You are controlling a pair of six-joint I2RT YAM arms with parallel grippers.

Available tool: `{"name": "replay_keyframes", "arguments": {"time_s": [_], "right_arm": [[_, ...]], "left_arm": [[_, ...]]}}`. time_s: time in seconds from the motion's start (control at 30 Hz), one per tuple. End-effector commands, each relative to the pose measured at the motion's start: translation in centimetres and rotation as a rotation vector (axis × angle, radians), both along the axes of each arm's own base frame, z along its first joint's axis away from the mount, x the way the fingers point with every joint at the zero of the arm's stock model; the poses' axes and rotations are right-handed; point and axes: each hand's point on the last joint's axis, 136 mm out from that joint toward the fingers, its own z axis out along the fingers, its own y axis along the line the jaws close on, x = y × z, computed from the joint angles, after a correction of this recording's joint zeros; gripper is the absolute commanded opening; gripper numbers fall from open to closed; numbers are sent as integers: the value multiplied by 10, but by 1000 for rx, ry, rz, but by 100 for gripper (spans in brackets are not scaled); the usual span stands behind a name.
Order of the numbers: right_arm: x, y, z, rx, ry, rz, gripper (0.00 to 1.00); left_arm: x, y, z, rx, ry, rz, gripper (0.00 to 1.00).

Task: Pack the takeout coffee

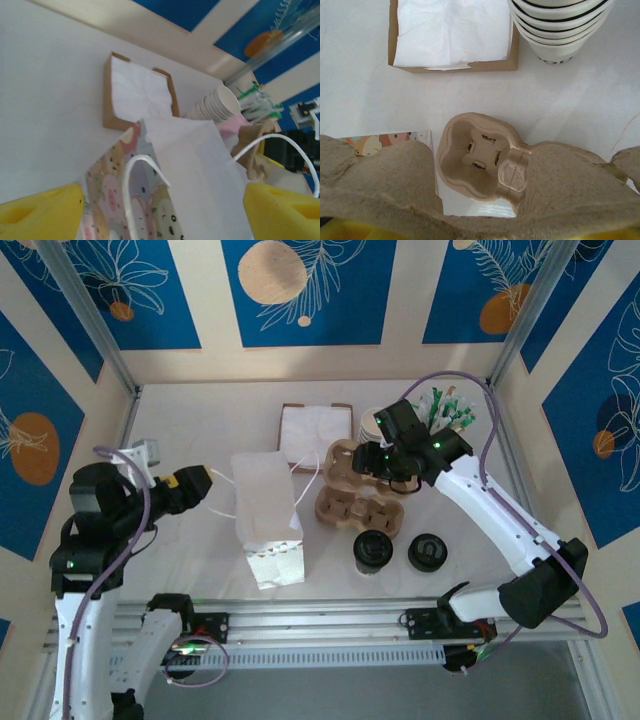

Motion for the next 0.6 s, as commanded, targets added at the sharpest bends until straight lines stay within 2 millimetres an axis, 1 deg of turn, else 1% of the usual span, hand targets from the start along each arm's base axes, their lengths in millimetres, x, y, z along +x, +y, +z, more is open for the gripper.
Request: {"name": "replay_keyframes", "arguments": {"time_s": [0.0, 0.07, 0.2, 0.4, 0.47, 0.5, 0.57], "right_arm": [[2, -2, 18, 6, -43, 11, 57], [3, -2, 20, 11, -46, 13, 57], [5, -1, 24, 12, -54, 19, 57], [5, -4, 29, -3, -68, 19, 57], [4, -5, 31, -5, -73, 19, 57], [4, -5, 32, -6, -75, 20, 57], [3, -5, 34, -7, -82, 26, 56]], "left_arm": [[-7, -15, -13, -30, 72, -90, 83], [-5, -17, -20, -15, 93, -96, 82], [-5, -26, -27, 15, 109, -138, 79], [1, -43, -51, 164, 157, -199, 77], [3, -45, -59, 220, 168, -216, 71], [5, -43, -63, 247, 177, -207, 70], [9, -39, -69, 284, 184, -192, 64]]}}
